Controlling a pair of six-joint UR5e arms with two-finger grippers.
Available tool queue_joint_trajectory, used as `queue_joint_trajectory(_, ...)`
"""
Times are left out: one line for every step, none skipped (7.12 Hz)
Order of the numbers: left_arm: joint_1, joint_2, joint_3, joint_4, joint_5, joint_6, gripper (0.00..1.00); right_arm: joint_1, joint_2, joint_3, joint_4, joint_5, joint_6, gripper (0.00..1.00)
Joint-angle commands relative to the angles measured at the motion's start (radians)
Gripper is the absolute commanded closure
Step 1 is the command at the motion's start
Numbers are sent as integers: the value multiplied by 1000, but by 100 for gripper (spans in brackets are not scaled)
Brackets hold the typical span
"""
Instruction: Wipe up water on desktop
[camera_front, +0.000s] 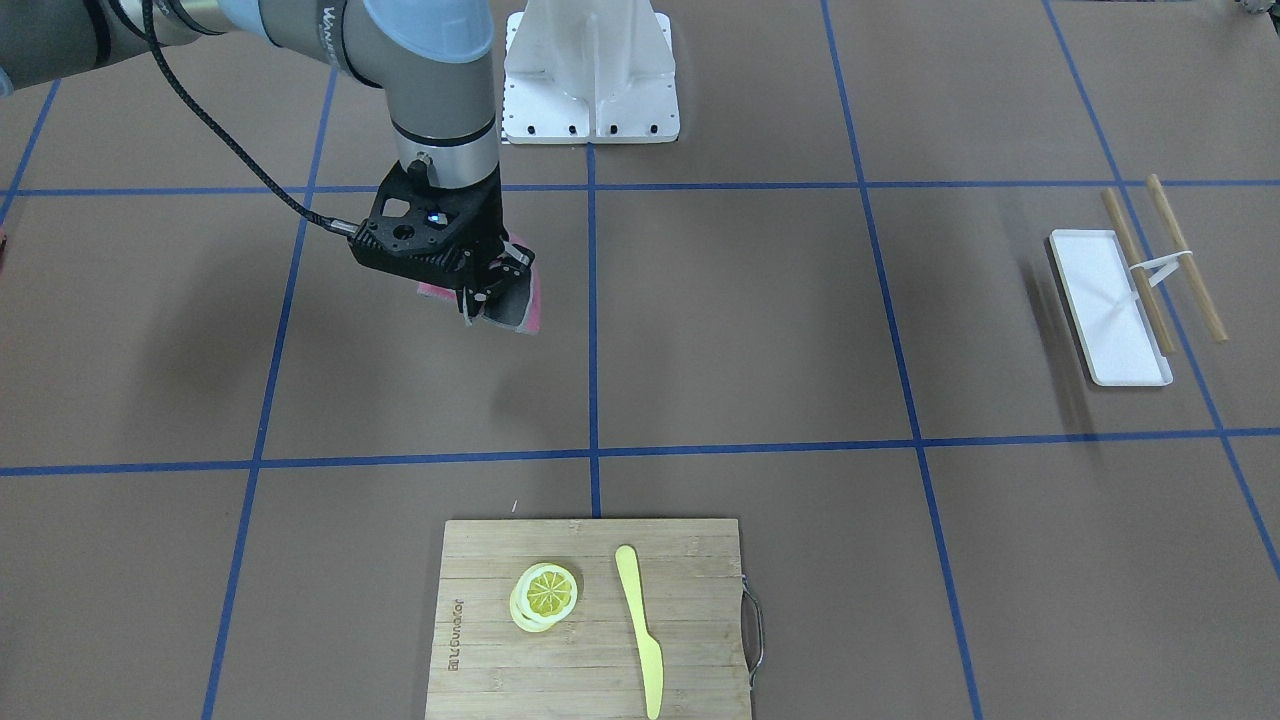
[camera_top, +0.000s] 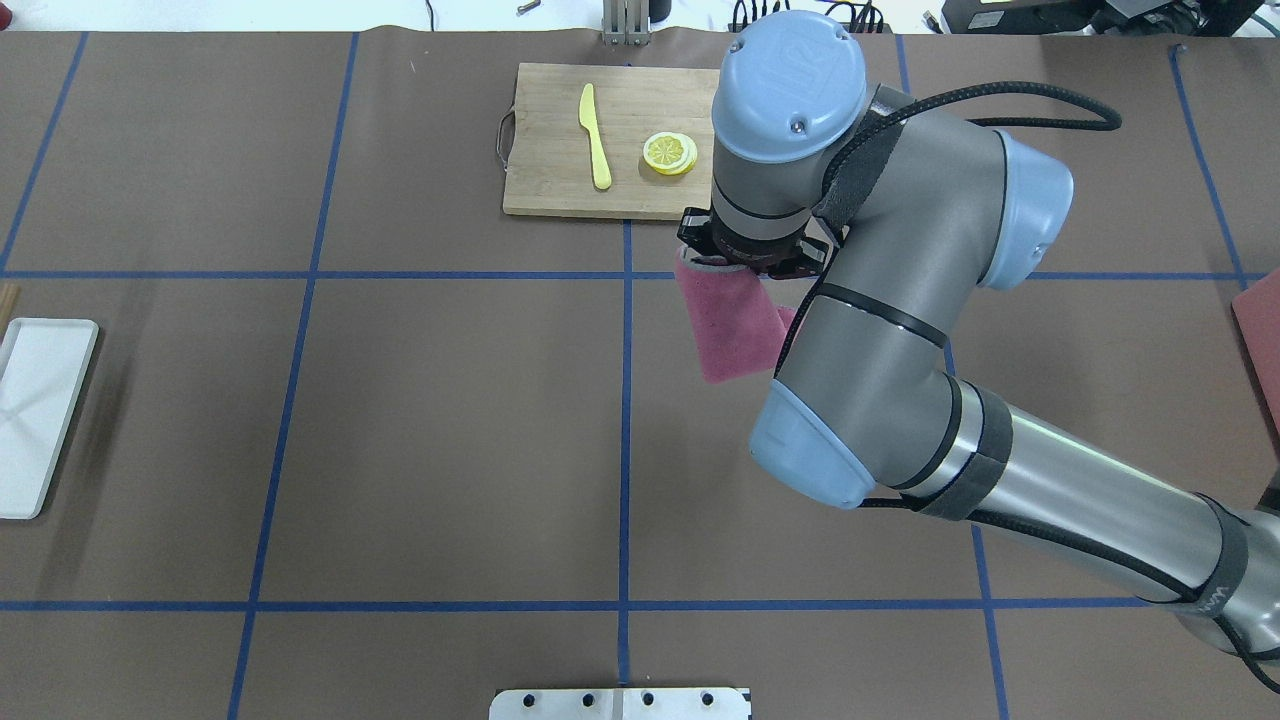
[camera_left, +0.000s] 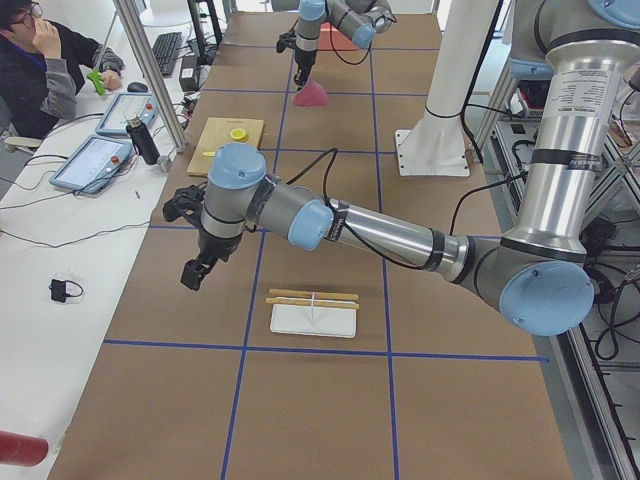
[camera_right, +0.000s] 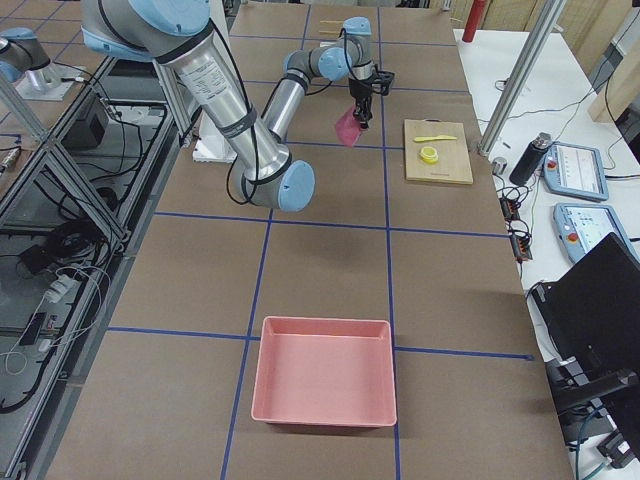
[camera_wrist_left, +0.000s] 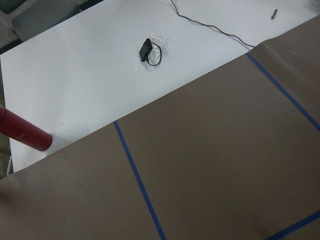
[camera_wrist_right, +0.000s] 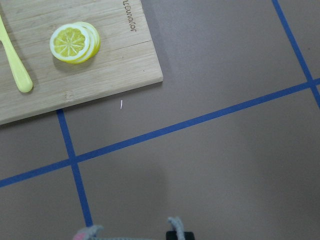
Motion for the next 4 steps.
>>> queue_joint_trajectory(-35,25,-21,100,0,97,2,-76,-38,-21,149,-107,96,100)
queue_joint_trajectory(-37,44,-28,100,0,97,2,-111,-48,-68,230,-163,163,100)
queue_joint_trajectory(-37,55,-31,101,0,97,2,-156,-37,-138,306,-245,262,100)
queue_joint_trajectory(-37,55,-28,101,0,95,2,-182,-43,-186,347,-298,262,100)
